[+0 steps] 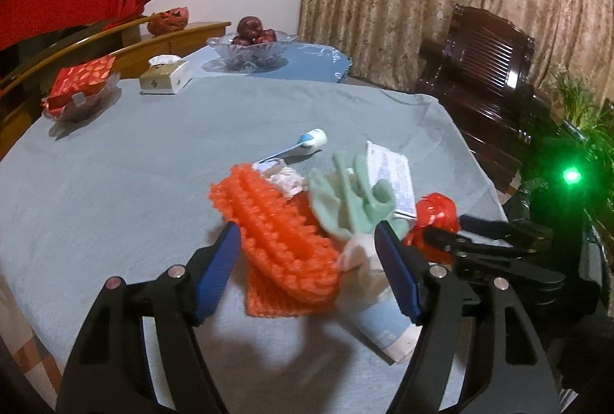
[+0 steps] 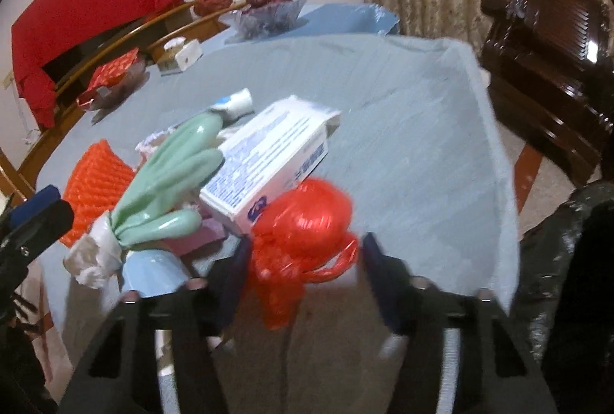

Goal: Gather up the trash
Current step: 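Grasp the red plastic bag with the right tool while the left tool grasps the green glove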

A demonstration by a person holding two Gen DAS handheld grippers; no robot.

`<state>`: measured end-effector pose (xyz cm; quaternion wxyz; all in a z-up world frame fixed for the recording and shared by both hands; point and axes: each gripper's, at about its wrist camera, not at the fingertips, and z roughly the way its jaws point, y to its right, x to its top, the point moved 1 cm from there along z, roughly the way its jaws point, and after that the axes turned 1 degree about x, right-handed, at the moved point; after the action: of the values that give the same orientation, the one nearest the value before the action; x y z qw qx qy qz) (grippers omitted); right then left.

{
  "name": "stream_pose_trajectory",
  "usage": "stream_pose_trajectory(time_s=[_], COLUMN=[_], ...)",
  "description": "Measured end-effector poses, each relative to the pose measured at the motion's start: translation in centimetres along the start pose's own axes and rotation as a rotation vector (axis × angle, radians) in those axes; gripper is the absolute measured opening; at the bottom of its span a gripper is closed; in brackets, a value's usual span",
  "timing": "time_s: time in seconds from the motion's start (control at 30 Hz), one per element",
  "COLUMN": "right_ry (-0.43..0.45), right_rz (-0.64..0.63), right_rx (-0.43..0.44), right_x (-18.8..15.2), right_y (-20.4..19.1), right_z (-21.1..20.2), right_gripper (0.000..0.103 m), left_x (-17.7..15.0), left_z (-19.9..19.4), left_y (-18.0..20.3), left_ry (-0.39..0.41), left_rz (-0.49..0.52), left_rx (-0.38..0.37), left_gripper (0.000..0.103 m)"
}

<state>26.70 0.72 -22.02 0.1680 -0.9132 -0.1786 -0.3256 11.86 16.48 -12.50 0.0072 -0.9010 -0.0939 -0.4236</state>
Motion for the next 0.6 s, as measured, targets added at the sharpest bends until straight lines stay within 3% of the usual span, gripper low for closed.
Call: stream_pose_trajectory(time_s=[0.07, 0.27, 0.43, 0.6], right_ry=[-0.006, 0.017, 0.054, 0.09], right_rz=[-0.002, 0.017, 0.043, 0.043], right_rx=[0.02, 0.036, 0.029, 0.026], right_x=[-0.1, 0.2, 0.9, 1.4], right_y=[-0.1, 0.6, 1.8, 2.4], right_z=[0.1, -1.1, -2.8, -4.4], right_gripper=[0.037, 0.023, 0.021, 0.021], left_x=[0.0, 0.4, 0.8, 1.6], left_z=[0.2, 0.7, 0.3, -2.1], left_y=[0.4, 1.7, 2.9, 3.2], left_ry=[-0.004, 0.001, 0.019, 0.088], left_rz=[0.008, 0.029, 0.038, 0.034], left_rx=[-0.011, -0.031, -0.029, 0.003], left_gripper=[0.068, 0.062, 0.059, 0.059])
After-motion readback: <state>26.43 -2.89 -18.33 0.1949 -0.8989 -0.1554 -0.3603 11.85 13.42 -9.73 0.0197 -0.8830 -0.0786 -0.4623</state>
